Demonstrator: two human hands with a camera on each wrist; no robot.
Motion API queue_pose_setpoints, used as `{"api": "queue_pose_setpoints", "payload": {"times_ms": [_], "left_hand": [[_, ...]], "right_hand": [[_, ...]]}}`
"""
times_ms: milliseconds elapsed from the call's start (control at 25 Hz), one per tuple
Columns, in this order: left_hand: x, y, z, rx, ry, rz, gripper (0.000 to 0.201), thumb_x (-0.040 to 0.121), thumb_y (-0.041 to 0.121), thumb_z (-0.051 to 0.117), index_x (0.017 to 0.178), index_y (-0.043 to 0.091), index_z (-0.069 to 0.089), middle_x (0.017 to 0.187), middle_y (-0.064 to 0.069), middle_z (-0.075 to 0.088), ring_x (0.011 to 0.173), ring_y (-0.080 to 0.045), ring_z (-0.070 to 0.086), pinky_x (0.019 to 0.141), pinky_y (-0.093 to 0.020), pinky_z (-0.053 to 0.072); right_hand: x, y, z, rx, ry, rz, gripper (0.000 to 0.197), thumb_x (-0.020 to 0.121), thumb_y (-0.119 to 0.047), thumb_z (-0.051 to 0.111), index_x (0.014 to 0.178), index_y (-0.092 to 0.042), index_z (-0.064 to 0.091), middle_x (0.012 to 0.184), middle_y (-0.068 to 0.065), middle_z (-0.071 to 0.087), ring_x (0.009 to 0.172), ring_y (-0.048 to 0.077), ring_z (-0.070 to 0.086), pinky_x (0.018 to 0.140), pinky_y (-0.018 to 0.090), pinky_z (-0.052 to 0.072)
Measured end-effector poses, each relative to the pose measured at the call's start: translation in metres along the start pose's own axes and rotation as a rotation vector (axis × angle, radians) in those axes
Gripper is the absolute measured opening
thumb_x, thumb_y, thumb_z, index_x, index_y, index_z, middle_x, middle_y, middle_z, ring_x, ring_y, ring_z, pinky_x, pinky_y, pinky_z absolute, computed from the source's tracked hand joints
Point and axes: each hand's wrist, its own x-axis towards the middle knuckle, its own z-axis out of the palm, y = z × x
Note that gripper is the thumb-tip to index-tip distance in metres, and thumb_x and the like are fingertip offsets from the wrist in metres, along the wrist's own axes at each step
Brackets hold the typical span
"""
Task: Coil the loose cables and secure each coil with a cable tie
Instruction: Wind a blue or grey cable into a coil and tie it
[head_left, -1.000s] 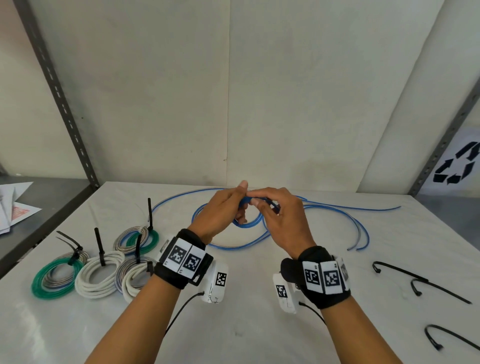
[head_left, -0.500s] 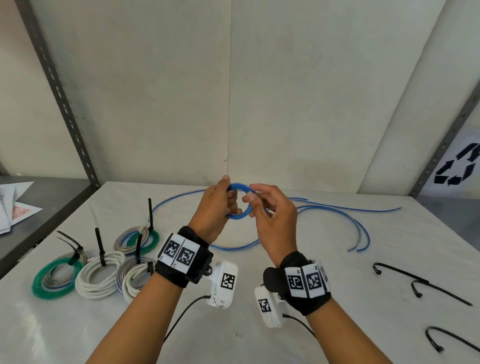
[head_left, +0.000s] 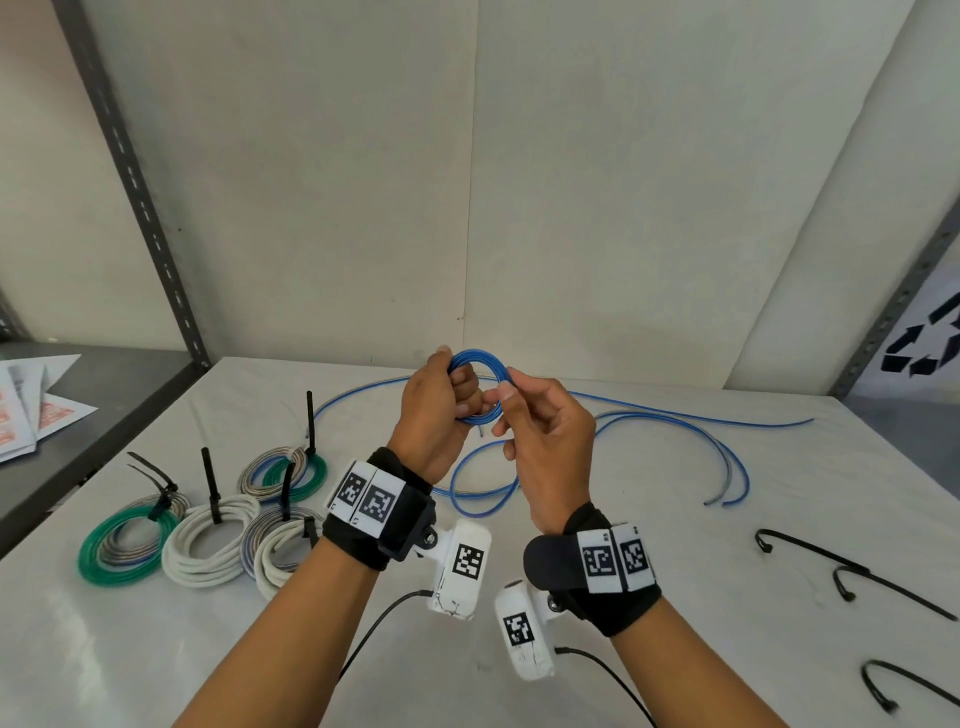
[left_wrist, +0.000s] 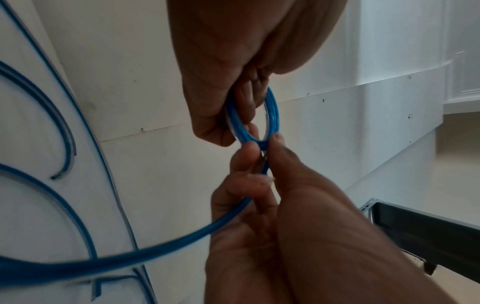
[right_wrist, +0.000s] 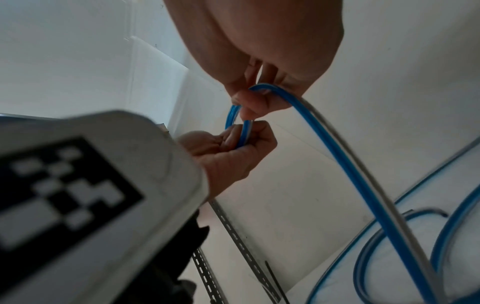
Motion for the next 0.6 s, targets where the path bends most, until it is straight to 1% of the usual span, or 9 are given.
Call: {"api": "queue_pose_setpoints", "payload": {"times_ms": [80,120,200,280,320,400,440,520,600], "left_hand": [[0.0,0.002,-0.002,0.017,-0.031,-0.018,0.049,0.11,0.035,0.03,0.065,0.016,0.035,0.05,0.003,0.024,0.046,-0.012,0.025,0.061,-0.029,0.035],[0.0,0.002,-0.004,0.08,-0.06,-0.019,0.052,0.109,0.041,0.031,0.065,0.014,0.039,0.05,0.002,0.028,0.047,-0.013,0.03,0.063,-0.03,0.038],[0.001,0.002,-0.007,0.364,-0.117,0.032,0.057,0.106,0.049,0.033,0.067,0.012,0.049,0.051,-0.001,0.039,0.051,-0.018,0.045,0.071,-0.035,0.048],[-0.001,0.001,-0.01,0.641,-0.173,0.086,0.051,0.107,0.039,0.037,0.069,0.009,0.054,0.055,-0.003,0.048,0.057,-0.021,0.054,0.079,-0.043,0.051],[-0.002,0.0,-0.01,0.696,-0.196,0.077,0.048,0.108,0.033,0.035,0.07,0.008,0.053,0.055,-0.001,0.048,0.056,-0.021,0.054,0.081,-0.045,0.052],[-0.003,-0.003,-0.01,0.664,-0.23,0.027,0.044,0.109,0.028,0.033,0.072,0.009,0.049,0.056,0.003,0.04,0.051,-0.016,0.046,0.078,-0.043,0.054],[-0.004,-0.004,-0.008,0.618,-0.237,0.014,0.043,0.11,0.027,0.033,0.071,0.012,0.046,0.057,0.004,0.036,0.05,-0.014,0.041,0.072,-0.037,0.055],[-0.004,-0.004,-0.003,0.484,-0.216,0.01,0.042,0.11,0.026,0.031,0.07,0.016,0.039,0.06,0.004,0.029,0.051,-0.013,0.033,0.067,-0.028,0.053],[-0.003,-0.002,0.0,0.278,-0.152,-0.02,0.04,0.11,0.025,0.031,0.07,0.018,0.033,0.061,0.003,0.023,0.05,-0.013,0.027,0.065,-0.028,0.051]], "right_hand": [[0.003,0.0,-0.004,-0.061,0.014,-0.042,0.015,0.097,-0.011,0.065,0.11,-0.013,0.071,0.086,0.005,0.076,0.062,0.014,0.058,0.048,0.025,0.045],[0.005,0.0,-0.007,-0.092,0.012,-0.065,0.015,0.097,-0.012,0.065,0.111,-0.013,0.072,0.086,0.004,0.076,0.063,0.014,0.059,0.05,0.025,0.047],[0.009,-0.003,-0.016,-0.211,-0.024,-0.127,0.015,0.097,-0.014,0.066,0.109,-0.016,0.075,0.086,-0.003,0.075,0.07,0.011,0.063,0.059,0.021,0.049],[0.013,-0.006,-0.024,-0.378,-0.132,-0.193,0.015,0.097,-0.012,0.065,0.105,-0.017,0.077,0.087,-0.01,0.074,0.078,0.005,0.064,0.07,0.014,0.046],[0.014,-0.008,-0.027,-0.446,-0.192,-0.212,0.016,0.097,-0.01,0.064,0.105,-0.016,0.077,0.088,-0.011,0.073,0.08,0.002,0.064,0.071,0.011,0.044],[0.017,-0.009,-0.032,-0.534,-0.26,-0.233,0.018,0.097,-0.009,0.063,0.106,-0.014,0.077,0.09,-0.011,0.073,0.083,-0.001,0.064,0.073,0.008,0.043],[0.02,-0.009,-0.034,-0.554,-0.267,-0.239,0.018,0.097,-0.009,0.063,0.107,-0.015,0.077,0.09,-0.011,0.073,0.084,0.0,0.065,0.074,0.008,0.043],[0.022,-0.008,-0.037,-0.524,-0.237,-0.224,0.019,0.098,-0.012,0.062,0.11,-0.018,0.076,0.089,-0.011,0.074,0.082,0.004,0.066,0.072,0.012,0.045],[0.021,-0.008,-0.035,-0.37,-0.149,-0.141,0.018,0.099,-0.015,0.062,0.111,-0.02,0.074,0.085,-0.004,0.075,0.07,0.007,0.064,0.063,0.02,0.047]]}}
